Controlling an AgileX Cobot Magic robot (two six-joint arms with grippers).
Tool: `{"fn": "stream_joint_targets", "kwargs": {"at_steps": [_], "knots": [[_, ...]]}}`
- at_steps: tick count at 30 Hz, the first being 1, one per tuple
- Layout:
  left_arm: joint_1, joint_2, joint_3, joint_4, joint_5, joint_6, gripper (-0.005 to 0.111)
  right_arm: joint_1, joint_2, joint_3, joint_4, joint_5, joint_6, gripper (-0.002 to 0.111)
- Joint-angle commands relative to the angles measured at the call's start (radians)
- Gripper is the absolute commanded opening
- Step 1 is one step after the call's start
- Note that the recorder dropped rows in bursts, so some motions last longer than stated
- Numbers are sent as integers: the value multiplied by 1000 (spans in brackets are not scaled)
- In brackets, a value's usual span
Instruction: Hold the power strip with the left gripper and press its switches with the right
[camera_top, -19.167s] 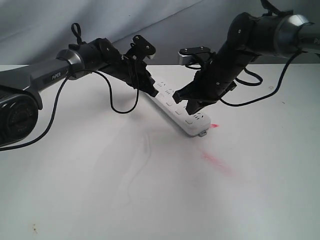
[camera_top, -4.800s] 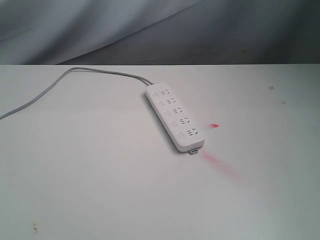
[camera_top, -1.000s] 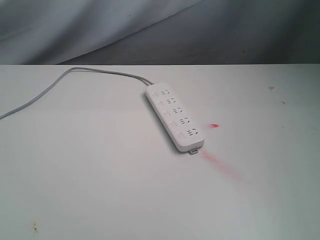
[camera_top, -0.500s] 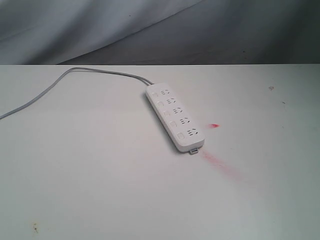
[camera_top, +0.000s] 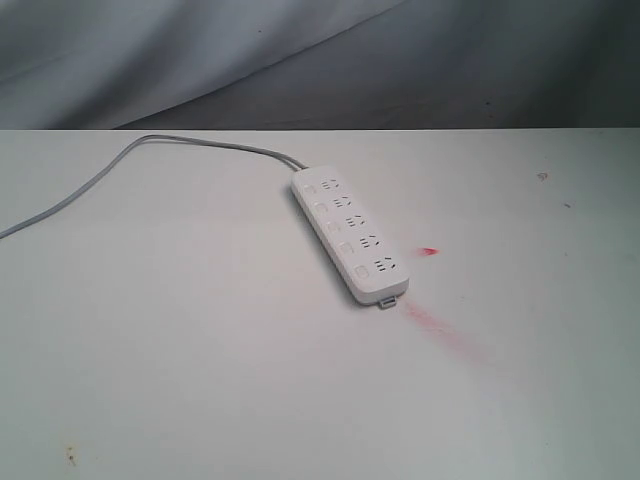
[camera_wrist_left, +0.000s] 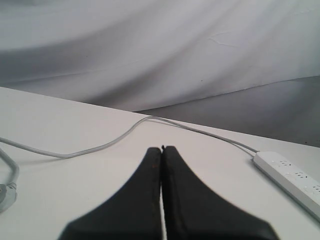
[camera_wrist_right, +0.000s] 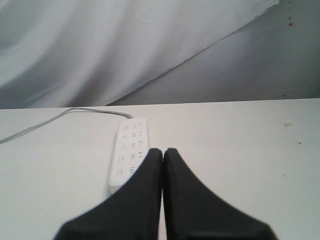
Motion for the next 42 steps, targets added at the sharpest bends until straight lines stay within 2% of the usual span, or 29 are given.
{"fn": "stream_joint_targets", "kwargs": {"at_steps": [1,8,17,32,38,42], "knots": [[-6,-5,5,1,-2,3,0,-18,-37,3,-9,-3,-1,0],[-6,-5,5,1,-2,3,0,-230,-100,3,-61,4,-14,0],[-6,-5,5,1,-2,3,0,-457,-102,3,-58,15,-5,0],[-6,-5,5,1,-2,3,0,-464,-102,3,-58,21,-15,0],[-6,-5,5,1,-2,3,0,-464,-102,3,119,21,-219,0],[-6,-5,5,1,-2,3,0,-464,-102,3,163,21,-266,0]]}}
